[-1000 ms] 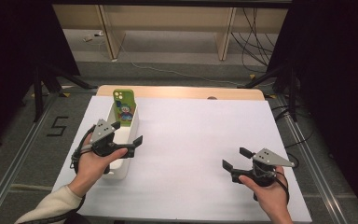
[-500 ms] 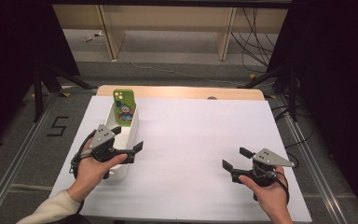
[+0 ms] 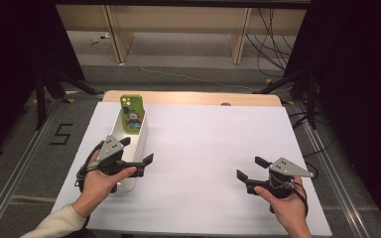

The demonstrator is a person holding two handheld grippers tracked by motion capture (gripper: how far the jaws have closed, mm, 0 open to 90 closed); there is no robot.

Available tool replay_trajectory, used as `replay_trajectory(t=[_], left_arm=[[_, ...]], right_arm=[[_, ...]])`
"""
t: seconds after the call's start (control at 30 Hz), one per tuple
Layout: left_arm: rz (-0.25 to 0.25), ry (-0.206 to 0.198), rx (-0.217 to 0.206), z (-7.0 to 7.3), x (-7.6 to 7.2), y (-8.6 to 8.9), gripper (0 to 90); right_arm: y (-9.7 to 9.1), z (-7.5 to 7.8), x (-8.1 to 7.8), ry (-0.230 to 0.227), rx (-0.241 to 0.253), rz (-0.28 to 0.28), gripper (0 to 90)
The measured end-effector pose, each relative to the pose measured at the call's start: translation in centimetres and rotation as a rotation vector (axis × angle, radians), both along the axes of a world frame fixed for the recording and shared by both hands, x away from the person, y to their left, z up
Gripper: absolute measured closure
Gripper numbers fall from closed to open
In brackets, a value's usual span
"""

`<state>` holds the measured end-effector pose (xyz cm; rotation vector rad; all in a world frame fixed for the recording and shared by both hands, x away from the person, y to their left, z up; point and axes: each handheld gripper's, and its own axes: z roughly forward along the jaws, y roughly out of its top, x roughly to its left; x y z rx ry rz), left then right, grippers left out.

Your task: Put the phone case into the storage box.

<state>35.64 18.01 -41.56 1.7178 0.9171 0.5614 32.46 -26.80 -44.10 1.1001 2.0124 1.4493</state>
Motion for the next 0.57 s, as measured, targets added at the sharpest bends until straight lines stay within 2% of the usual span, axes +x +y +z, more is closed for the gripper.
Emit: replay_trajectory(t=[0.57], left_arm=[[-0.001,0.003,-0.011,-0.31,-0.12,-0.15,3.2]], right_arm=[[-0.13,0.03,0.07,-0.003,0.006,-0.005,15.9]])
